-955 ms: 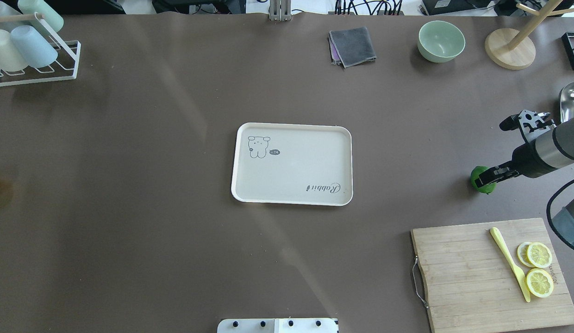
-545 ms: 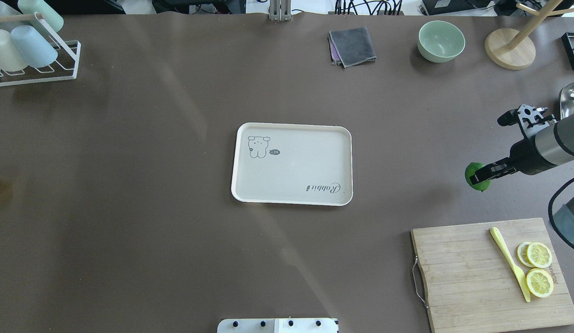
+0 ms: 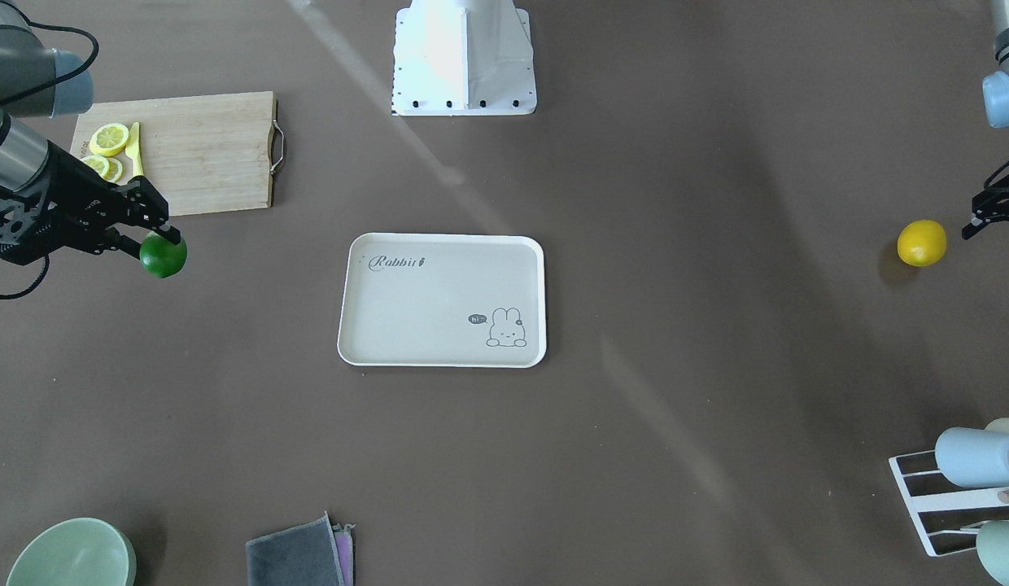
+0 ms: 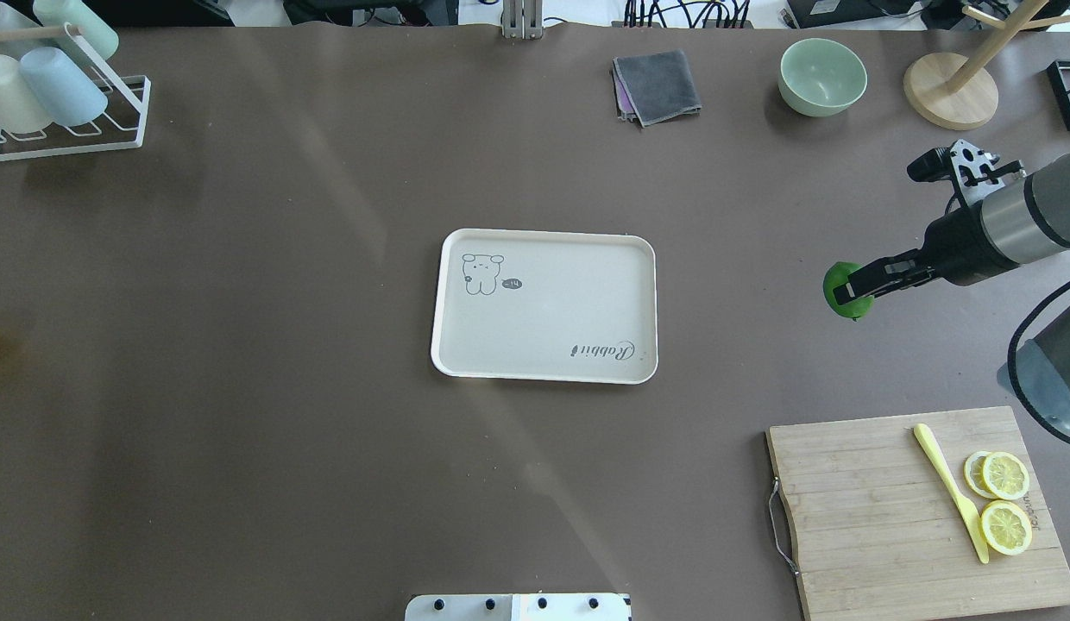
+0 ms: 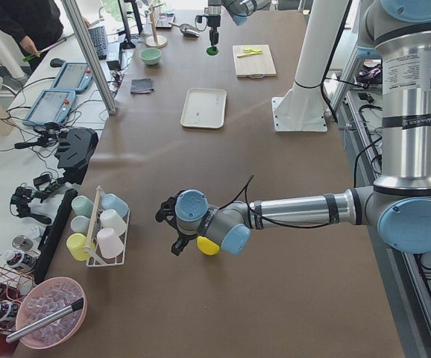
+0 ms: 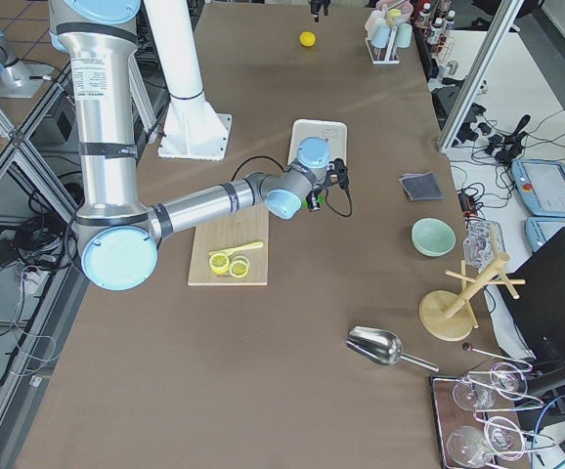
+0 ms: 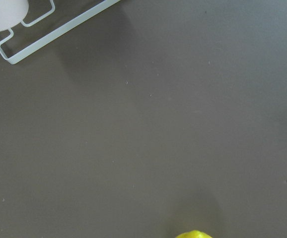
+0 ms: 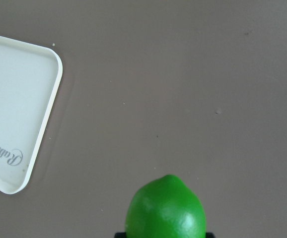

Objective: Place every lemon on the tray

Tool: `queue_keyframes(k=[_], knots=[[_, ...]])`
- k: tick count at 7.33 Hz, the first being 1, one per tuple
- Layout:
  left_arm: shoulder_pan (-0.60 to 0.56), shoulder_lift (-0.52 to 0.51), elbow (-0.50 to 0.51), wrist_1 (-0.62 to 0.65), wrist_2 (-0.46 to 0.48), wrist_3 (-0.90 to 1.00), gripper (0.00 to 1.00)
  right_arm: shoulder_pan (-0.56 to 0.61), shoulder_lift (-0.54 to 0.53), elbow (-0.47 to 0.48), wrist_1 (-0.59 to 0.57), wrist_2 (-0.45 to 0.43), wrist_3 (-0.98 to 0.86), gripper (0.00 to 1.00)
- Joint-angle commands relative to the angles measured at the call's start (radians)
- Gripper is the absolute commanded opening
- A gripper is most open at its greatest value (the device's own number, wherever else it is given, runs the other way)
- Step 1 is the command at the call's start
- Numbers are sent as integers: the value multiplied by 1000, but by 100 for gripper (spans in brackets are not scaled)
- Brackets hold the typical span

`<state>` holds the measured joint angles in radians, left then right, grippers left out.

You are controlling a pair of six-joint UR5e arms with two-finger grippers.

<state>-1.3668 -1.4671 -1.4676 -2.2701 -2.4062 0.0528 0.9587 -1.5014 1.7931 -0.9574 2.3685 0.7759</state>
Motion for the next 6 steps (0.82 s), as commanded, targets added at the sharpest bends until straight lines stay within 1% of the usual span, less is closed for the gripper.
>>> queue_keyframes(k=[1,3,5,6], knots=[[3,28,26,-77,-2,9,98,-6,91,3,-55,-2,60,0],[29,30,27,-78,-7,-1,98,-44,148,3,-61,-17,127,0],[66,30,26,-80,-5,-17,98,-101,185,-1,-61,-81,186,0],[78,30,26,-83,-4,-19,98,-116,200,-1,-61,-94,216,0]])
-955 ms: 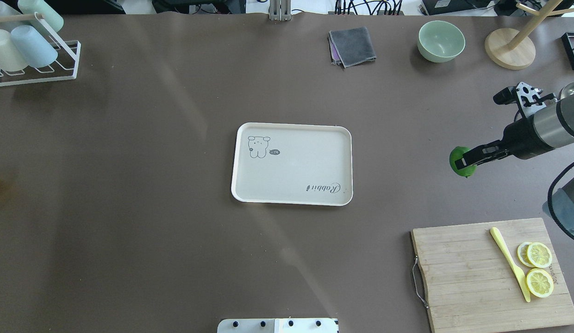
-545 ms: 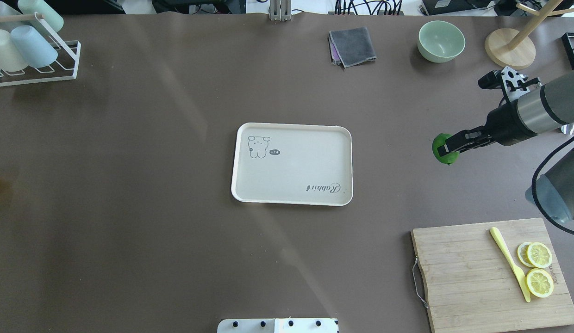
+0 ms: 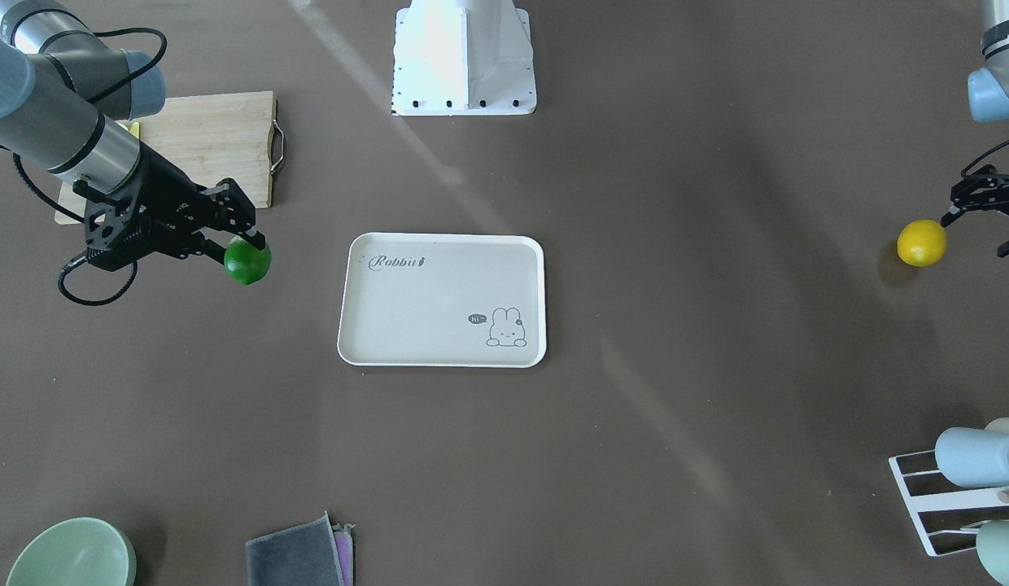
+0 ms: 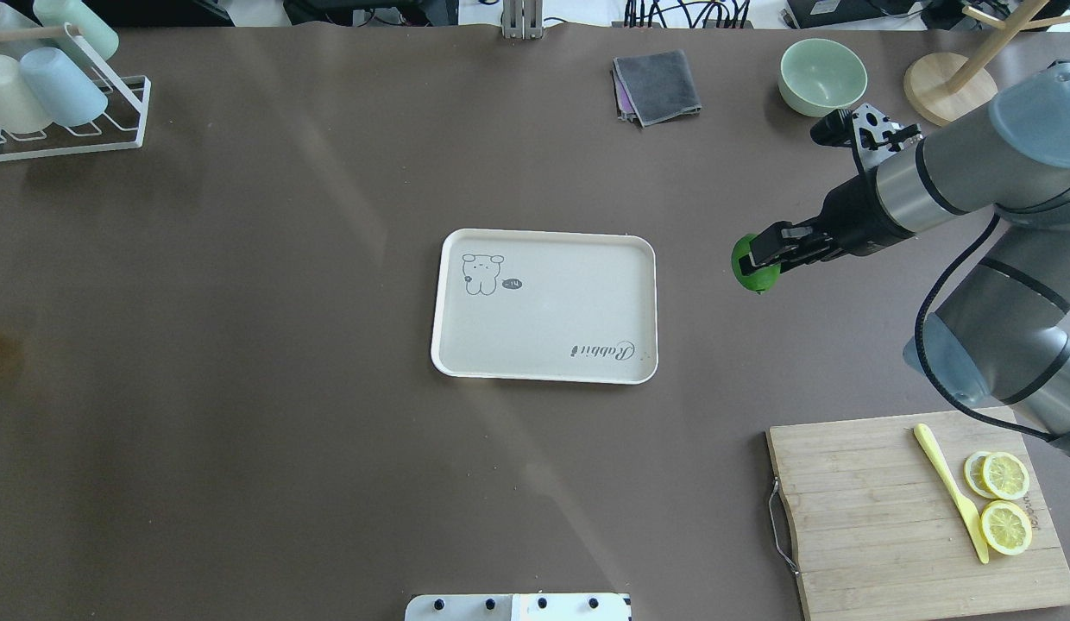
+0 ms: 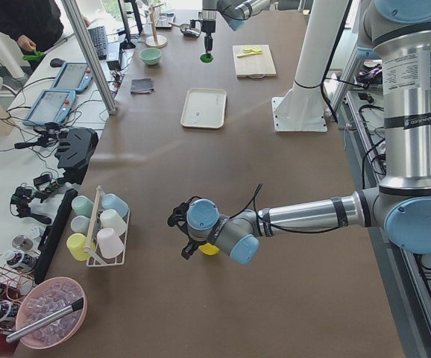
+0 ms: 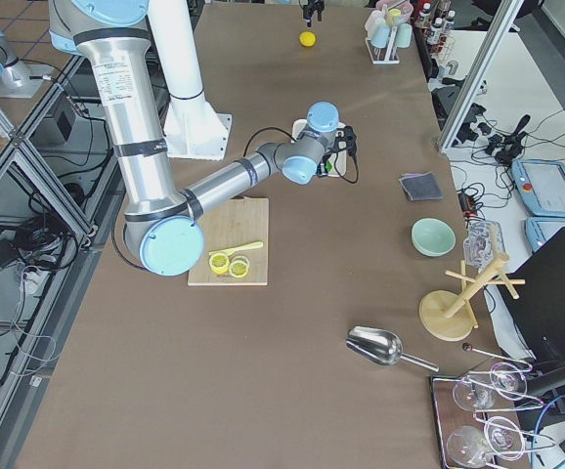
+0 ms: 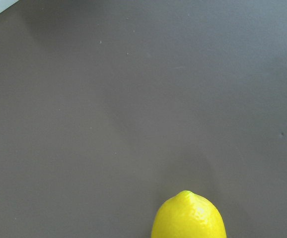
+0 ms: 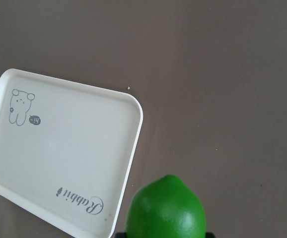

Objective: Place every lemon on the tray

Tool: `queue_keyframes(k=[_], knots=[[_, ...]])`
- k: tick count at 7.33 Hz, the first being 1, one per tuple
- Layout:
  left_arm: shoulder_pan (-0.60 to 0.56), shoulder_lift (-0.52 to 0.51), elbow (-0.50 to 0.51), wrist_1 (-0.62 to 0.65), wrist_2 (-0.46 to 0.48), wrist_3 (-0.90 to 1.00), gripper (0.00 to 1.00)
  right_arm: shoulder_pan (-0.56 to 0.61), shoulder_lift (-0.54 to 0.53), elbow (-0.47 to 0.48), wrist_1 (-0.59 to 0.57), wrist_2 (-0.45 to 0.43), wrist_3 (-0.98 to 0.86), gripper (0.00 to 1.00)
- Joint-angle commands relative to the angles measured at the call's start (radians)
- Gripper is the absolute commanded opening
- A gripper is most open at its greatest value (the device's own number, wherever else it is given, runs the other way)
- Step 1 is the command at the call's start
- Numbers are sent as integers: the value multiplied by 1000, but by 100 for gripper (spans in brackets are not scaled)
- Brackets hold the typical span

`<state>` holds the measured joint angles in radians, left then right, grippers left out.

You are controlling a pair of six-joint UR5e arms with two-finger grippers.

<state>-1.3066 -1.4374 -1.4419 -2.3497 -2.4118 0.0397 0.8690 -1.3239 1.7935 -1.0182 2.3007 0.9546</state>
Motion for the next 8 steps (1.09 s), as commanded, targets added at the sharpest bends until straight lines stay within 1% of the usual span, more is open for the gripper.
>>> queue_keyframes(k=[1,2,5,7,8], knots=[[38,-1,1,-3,5,-6,98,-33,34,-2,0,-36,42,0],[43,-1,1,-3,3,-14,98,-42,38,-2,0,-44,55,0],[79,-12,44,-20,10,-29,98,-61,64,0,0,-69,79,0],[96,-15,49,-22,10,-50,98,-68,66,-2,-2,-73,79,0],[110,-18,51,-22,10,-58,98,-80,68,-2,-2,-92,79,0]])
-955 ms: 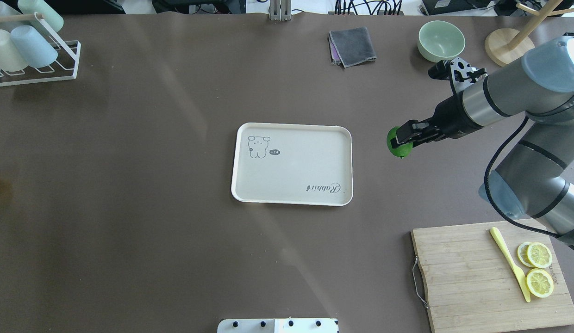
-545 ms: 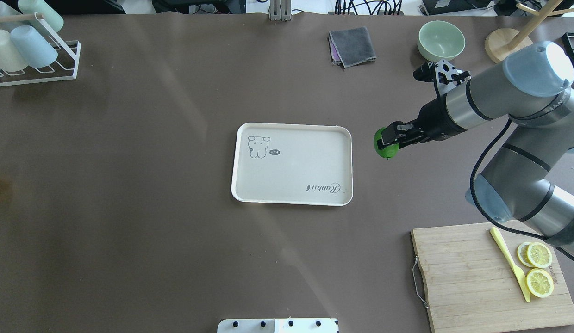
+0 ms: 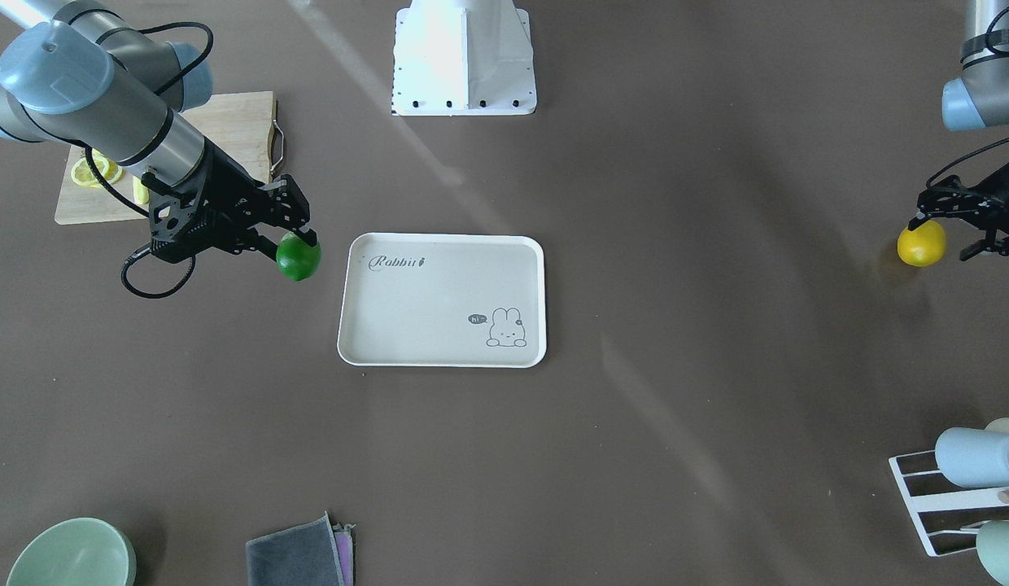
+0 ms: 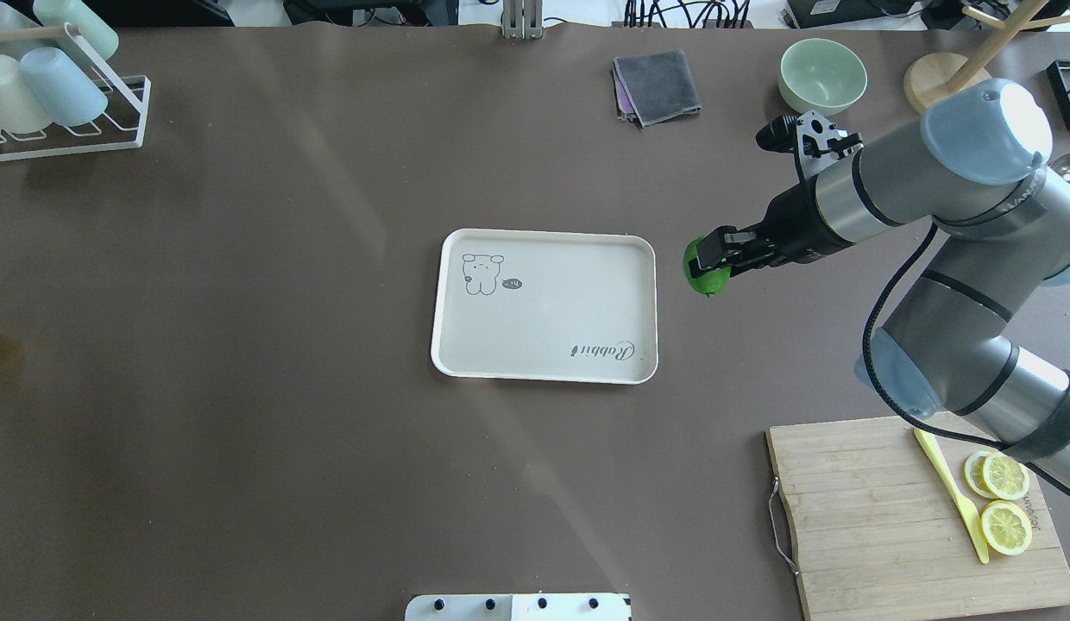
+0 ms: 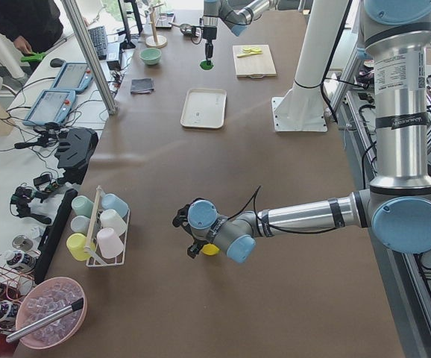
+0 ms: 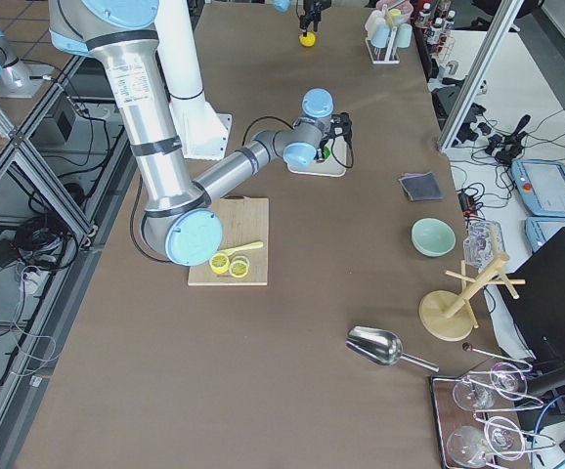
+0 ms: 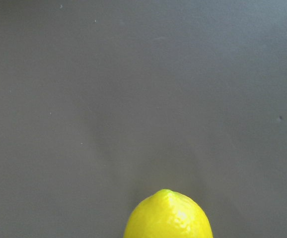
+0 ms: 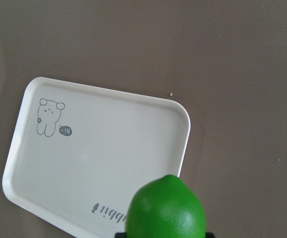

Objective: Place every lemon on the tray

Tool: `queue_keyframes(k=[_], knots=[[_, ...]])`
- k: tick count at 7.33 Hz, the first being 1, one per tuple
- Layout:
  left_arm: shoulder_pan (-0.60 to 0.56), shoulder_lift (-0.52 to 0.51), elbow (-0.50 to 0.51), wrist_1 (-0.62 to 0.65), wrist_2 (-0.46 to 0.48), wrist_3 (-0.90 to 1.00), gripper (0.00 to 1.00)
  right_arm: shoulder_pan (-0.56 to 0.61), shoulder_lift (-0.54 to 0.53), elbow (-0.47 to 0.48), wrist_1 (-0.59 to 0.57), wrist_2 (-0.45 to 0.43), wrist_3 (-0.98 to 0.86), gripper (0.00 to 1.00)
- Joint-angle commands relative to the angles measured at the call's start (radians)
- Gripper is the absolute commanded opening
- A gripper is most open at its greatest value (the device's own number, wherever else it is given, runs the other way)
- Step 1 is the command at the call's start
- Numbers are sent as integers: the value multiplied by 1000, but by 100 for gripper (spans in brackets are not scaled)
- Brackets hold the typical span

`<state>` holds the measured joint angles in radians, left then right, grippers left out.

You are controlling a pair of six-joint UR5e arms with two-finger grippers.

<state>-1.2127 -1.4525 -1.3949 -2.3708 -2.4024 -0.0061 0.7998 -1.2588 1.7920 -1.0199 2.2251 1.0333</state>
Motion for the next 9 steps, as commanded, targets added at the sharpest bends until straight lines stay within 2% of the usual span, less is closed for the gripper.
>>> queue_keyframes(k=[1,2,3,4,5,7,9], knots=[[22,-6,5,-1,2,-23,98,-27,2,0,1,-34,1,0],[24,-8,10,-1,0,-23,94,-45,18,-3,0,-50,1,0],[25,-9,17,-2,0,-23,68,-62,31,-3,-12,-76,4,0],[24,-14,22,-2,2,-20,29,-77,45,0,-22,-84,46,0],[24,-14,10,-4,-1,-21,0,-92,70,-2,-25,-96,71,0],[21,-32,-24,10,-122,-53,0,-132,79,-3,-31,-140,74,0],[19,-49,-137,8,-162,-264,0,-158,87,-5,-31,-165,91,0]])
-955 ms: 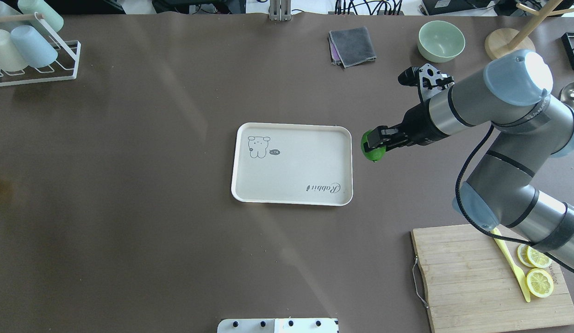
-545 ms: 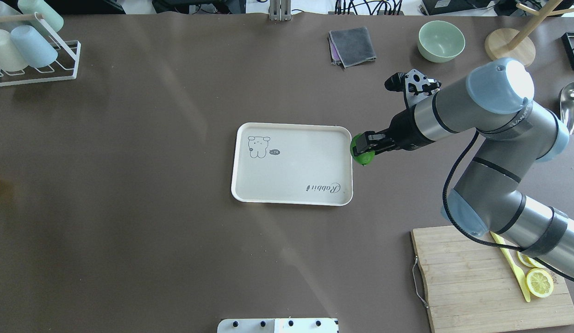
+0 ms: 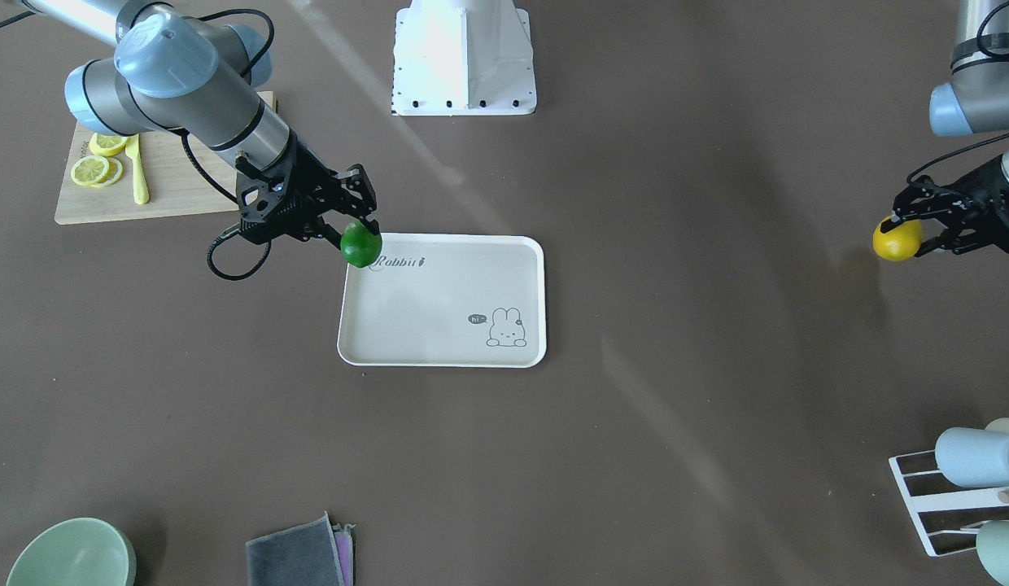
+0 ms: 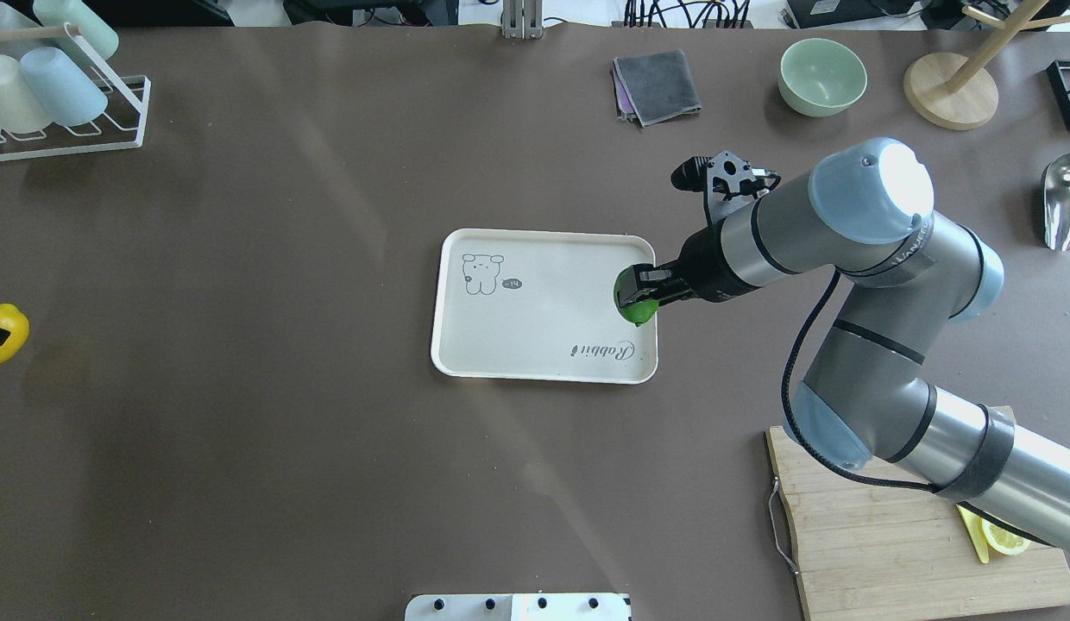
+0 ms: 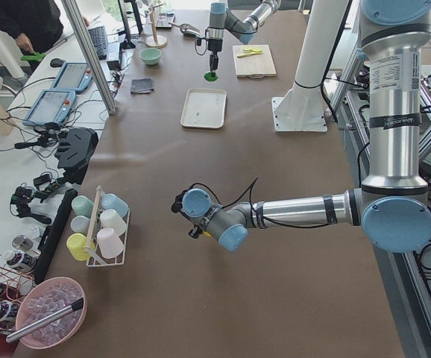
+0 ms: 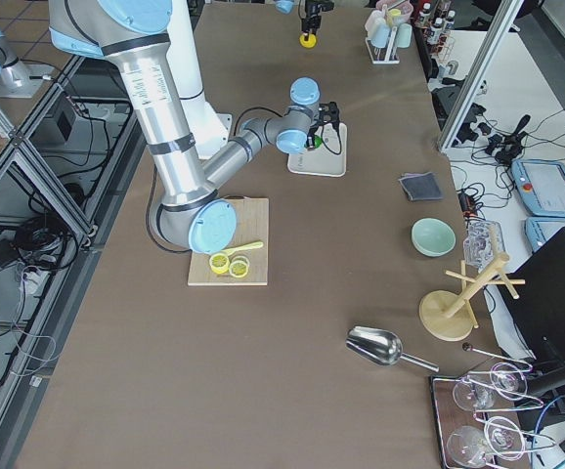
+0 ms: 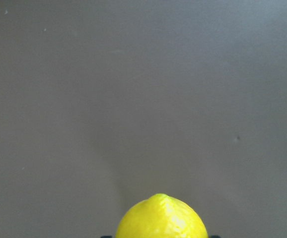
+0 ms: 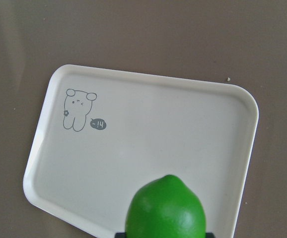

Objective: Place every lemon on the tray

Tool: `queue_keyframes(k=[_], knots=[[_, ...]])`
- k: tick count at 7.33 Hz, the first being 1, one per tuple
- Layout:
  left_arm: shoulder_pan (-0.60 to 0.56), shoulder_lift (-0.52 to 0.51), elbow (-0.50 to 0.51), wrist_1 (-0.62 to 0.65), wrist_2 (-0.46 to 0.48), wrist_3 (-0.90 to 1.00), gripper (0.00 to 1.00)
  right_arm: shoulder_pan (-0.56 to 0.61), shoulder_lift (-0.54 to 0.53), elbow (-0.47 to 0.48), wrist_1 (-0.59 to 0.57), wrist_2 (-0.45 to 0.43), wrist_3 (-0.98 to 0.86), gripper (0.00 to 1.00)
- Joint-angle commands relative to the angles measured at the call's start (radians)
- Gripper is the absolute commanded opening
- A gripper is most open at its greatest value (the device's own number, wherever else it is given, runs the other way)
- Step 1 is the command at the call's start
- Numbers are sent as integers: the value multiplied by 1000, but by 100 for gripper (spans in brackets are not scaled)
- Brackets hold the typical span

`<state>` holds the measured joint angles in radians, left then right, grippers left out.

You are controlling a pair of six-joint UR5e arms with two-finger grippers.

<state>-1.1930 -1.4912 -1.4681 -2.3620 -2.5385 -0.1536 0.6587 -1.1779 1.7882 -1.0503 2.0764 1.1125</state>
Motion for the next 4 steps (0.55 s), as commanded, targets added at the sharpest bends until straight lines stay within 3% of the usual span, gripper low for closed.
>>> queue_keyframes(k=[1,2,4], knots=[[1,-26,-149,-2,-22,-286,0,-27,7,-6,0,-30,12,0],[6,-79,-209,-5,-17,-537,0,-33,7,-10,0,-38,12,0],[79,-235,-209,0,-5,-805,0,-36,62,-86,1,-55,12,0]])
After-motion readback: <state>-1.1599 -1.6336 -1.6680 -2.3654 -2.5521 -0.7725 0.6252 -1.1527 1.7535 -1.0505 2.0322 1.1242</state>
